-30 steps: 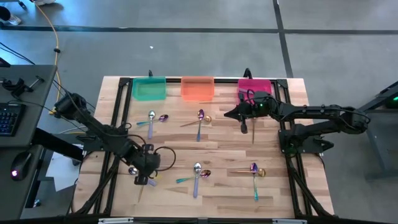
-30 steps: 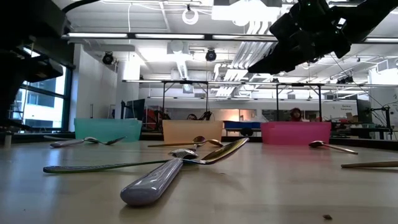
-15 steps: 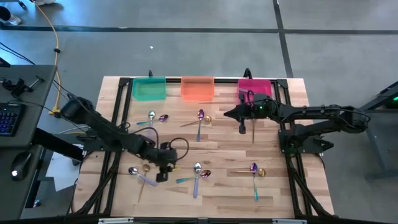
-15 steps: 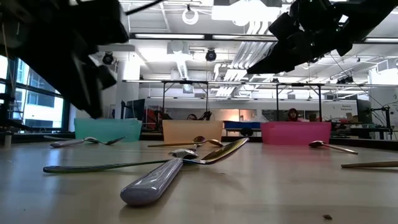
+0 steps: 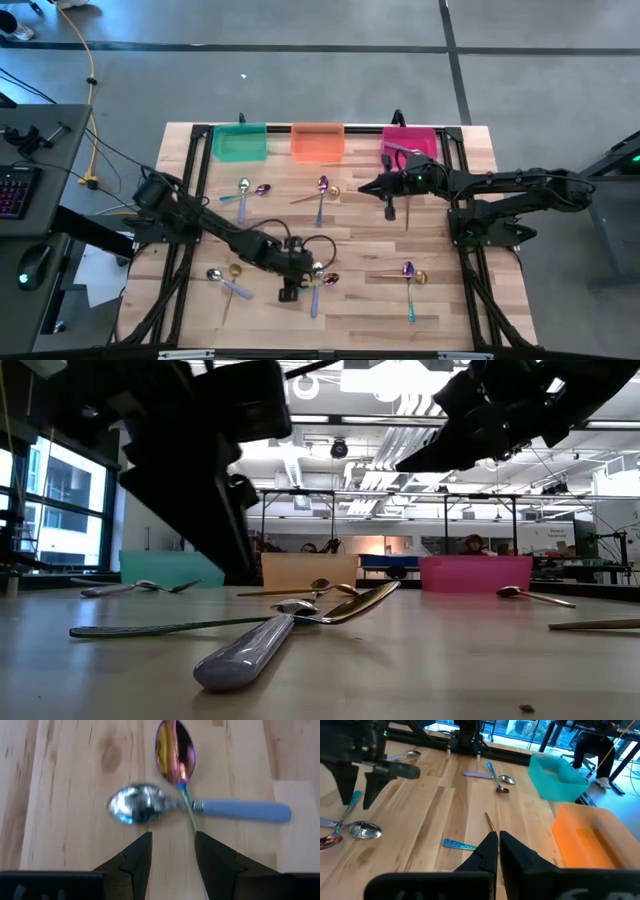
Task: Sort silverware by color (type)
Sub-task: Put the blue spoon into the green bin
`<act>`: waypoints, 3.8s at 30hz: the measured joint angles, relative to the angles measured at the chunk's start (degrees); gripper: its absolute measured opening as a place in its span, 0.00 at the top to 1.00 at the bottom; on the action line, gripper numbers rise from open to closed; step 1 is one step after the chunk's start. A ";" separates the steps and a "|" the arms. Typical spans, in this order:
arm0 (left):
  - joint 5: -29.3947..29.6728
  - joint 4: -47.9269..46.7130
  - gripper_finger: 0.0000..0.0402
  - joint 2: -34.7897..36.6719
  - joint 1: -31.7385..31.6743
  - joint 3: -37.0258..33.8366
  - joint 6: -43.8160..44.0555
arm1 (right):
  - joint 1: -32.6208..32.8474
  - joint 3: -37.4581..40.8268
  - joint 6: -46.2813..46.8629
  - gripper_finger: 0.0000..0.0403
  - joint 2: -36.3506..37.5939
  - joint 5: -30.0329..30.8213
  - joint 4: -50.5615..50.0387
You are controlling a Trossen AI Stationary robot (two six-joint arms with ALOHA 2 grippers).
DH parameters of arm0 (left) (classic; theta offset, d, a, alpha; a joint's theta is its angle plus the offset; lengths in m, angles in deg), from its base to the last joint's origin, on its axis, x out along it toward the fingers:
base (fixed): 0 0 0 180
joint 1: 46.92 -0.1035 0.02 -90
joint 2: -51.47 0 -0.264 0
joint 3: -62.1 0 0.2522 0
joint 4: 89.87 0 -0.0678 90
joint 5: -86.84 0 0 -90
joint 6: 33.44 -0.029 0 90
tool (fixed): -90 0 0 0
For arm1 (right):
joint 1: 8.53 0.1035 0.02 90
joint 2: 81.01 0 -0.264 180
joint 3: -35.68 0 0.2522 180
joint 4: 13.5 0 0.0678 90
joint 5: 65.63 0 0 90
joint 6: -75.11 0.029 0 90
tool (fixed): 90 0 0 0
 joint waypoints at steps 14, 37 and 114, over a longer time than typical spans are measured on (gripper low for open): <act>-1.21 -0.82 0.65 -3.55 -0.04 3.50 1.13 | 0.03 0.00 -0.82 1.00 -0.01 -0.01 0.46; -1.93 1.32 0.72 -7.59 0.03 3.63 6.37 | 0.01 0.00 -4.20 1.00 -0.04 -0.03 0.70; 1.03 -15.60 1.00 13.55 -83.69 -10.51 -44.94 | 0.01 0.00 -1.93 1.00 -0.04 -0.03 -0.53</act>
